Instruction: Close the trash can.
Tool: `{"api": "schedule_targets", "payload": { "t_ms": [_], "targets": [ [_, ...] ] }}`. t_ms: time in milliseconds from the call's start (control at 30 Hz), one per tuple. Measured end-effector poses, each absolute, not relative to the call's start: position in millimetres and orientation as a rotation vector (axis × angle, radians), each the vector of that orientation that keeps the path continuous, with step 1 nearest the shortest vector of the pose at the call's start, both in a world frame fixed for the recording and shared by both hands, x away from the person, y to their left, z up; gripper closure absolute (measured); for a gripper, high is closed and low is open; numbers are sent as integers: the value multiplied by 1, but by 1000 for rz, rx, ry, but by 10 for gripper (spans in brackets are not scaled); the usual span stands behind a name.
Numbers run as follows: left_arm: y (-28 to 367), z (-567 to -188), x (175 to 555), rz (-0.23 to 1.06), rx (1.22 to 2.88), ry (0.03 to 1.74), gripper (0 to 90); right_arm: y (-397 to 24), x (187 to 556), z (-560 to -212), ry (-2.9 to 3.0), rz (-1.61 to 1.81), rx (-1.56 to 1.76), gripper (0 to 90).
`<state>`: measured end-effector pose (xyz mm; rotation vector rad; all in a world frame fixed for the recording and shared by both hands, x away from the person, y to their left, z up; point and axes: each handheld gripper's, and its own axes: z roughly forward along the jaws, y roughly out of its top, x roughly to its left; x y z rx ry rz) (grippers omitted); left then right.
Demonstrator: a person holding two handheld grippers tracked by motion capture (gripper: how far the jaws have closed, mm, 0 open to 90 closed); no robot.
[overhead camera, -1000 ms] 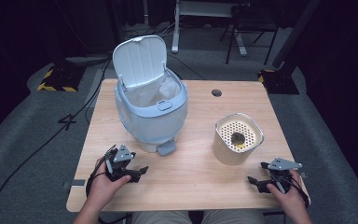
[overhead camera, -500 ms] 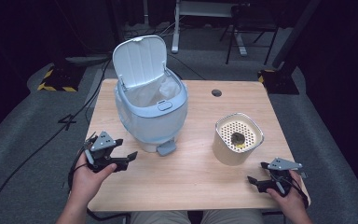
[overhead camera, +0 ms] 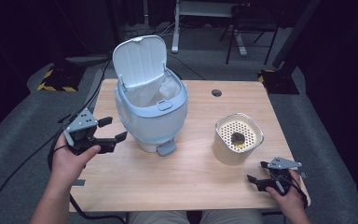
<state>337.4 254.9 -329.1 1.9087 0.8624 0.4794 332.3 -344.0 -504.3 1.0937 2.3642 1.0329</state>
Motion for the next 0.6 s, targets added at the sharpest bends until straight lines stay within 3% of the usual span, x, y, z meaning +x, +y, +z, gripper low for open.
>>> {"api": "schedule_targets", "payload": {
  "t_ms": [233,367,600],
  "targets": [
    [265,-297,349,472,1868,816,240,-342,333,-504,2354,1030,1106,140],
    [270,-280,362,448,1819,809,159,-342,333,-504,2354,1030,1106,140],
    [275,-259,385,435,1784,790,199,-342,334,-504,2348,1028,1115,141]
  ]
}}
